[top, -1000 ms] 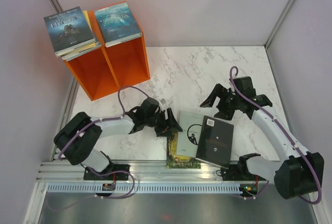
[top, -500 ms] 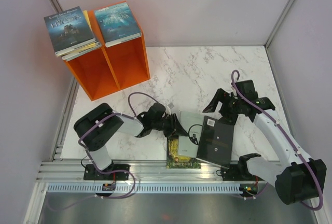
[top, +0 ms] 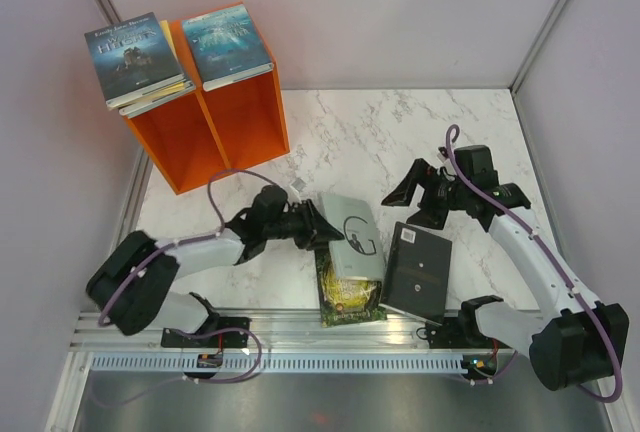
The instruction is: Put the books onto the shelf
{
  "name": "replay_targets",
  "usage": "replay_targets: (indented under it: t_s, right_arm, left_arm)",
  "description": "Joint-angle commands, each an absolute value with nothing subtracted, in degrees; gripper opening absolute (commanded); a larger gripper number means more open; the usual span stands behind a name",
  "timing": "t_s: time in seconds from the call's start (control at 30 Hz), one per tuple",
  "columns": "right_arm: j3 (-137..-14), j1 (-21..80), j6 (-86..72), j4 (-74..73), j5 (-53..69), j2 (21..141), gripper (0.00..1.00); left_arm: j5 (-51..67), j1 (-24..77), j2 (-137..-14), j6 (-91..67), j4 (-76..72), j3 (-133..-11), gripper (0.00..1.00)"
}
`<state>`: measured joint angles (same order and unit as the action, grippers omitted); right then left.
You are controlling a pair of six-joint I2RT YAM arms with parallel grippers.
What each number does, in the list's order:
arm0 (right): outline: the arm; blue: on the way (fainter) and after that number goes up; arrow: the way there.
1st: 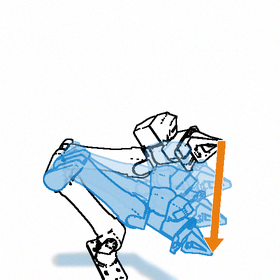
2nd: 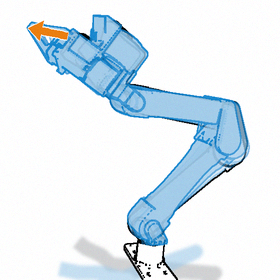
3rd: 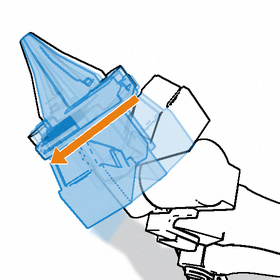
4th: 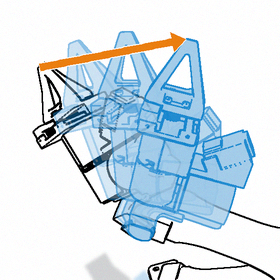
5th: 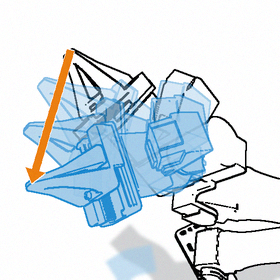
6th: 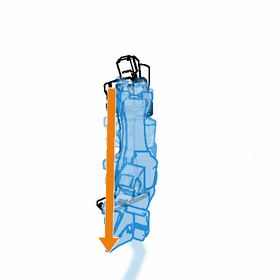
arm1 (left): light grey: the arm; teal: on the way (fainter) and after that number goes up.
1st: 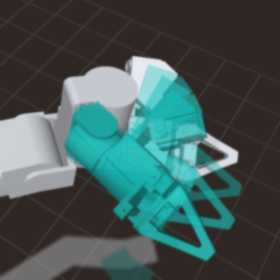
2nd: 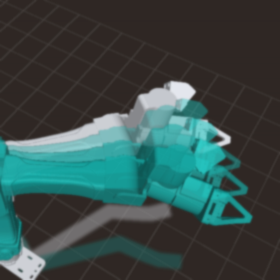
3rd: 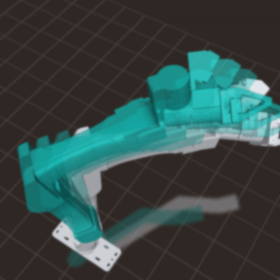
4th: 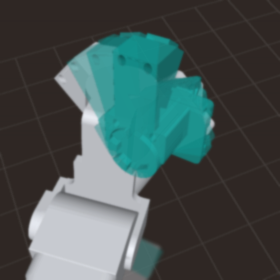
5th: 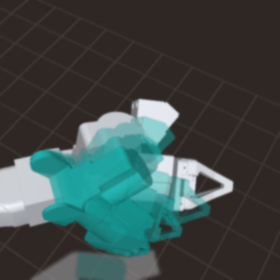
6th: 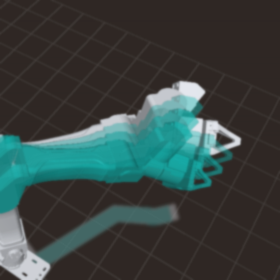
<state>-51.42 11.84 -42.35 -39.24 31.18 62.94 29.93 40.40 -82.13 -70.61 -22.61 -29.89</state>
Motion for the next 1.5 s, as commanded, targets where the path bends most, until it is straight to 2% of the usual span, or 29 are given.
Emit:
replay_targets:
  t_s: [0.0,0.17,0.4,1.0,1.1,1.27,1.47]
  right_arm:
    - [-52.0,12.0,-46.7,-30.3,37.9,63.1,0.98]
    - [-49.8,13.4,-52.6,-22.3,40.8,63.7,0.98]
    - [-48.7,18.4,-62.8,-8.5,41.2,66.0,0.98]
    - [-49.9,20.0,-66.9,-1.7,41.1,68.6,0.98]
    - [-48.7,20.0,-72.0,6.5,41.7,68.9,0.82]
    - [-49.2,20.3,-76.7,14.0,42.3,69.8,0.63]
    - [-49.0,21.6,-80.1,19.2,42.3,70.2,0.49]
  left_arm:
    - [27.8,33.3,-70.2,-68.7,-16.4,-34.4,0.02]
    - [29.5,27.3,-62.1,-71.6,-14.5,-37.2,0.02]
    - [28.6,23.6,-58.1,-76.1,-14.1,-41.4,0.02]
    - [26.6,22.1,-55.0,-89.6,-27.4,-36.8,0.02]
    - [26.5,22.1,-54.6,-89.7,-27.4,-35.5,0.02]
    - [26.4,22.1,-54.5,-91.2,-29.9,-33.8,0.02]
    - [27.2,22.1,-55.9,-92.4,-32.5,-32.9,0.02]
